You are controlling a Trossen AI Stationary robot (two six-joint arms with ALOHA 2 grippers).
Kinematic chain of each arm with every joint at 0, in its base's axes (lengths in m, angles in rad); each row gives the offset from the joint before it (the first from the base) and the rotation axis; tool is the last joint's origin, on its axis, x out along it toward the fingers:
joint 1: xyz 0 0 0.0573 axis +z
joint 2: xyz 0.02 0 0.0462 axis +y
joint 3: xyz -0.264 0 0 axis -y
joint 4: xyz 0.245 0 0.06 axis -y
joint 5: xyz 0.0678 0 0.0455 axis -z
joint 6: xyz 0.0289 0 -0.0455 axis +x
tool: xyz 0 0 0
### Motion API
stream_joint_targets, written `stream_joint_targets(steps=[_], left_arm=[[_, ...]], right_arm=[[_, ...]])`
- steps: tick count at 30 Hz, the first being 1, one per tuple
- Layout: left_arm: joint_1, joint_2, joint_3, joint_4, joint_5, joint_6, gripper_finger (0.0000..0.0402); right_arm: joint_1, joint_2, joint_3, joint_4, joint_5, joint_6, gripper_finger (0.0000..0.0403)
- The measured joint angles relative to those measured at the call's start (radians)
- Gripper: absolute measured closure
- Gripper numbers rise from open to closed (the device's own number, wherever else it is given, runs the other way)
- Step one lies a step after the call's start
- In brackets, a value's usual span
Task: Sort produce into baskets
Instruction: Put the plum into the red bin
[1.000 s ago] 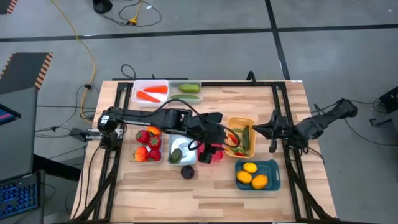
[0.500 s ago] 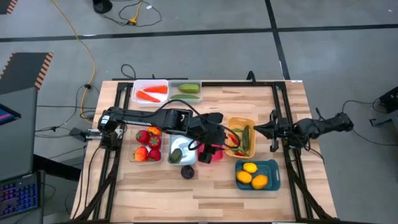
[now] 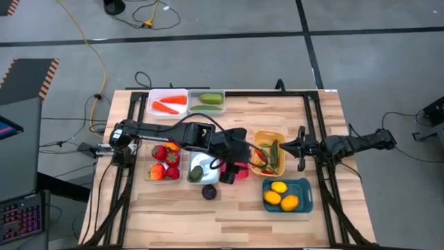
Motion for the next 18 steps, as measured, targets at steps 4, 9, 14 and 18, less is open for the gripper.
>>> stream_joint_targets(steps=[4,9,14,18], left_arm=[[-0.013,-0.001,0.0,-0.053,0.001,0.0,0.021],[-0.042,-0.024,0.0,-0.13,0.001,-0.036,0.021],[-0.071,-0.045,0.0,-0.198,0.002,-0.088,0.021],[-0.095,-0.046,0.0,-0.23,0.001,-0.125,0.021]], right_arm=[[0.004,0.002,0.0,-0.003,-0.003,-0.026,0.0361],[0.003,0.0,-0.001,0.003,-0.068,-0.103,0.0374],[-0.039,0.0,-0.05,0.173,-0.079,-0.237,0.0376],[-0.082,0.014,-0.06,0.199,-0.107,-0.272,0.0368]])
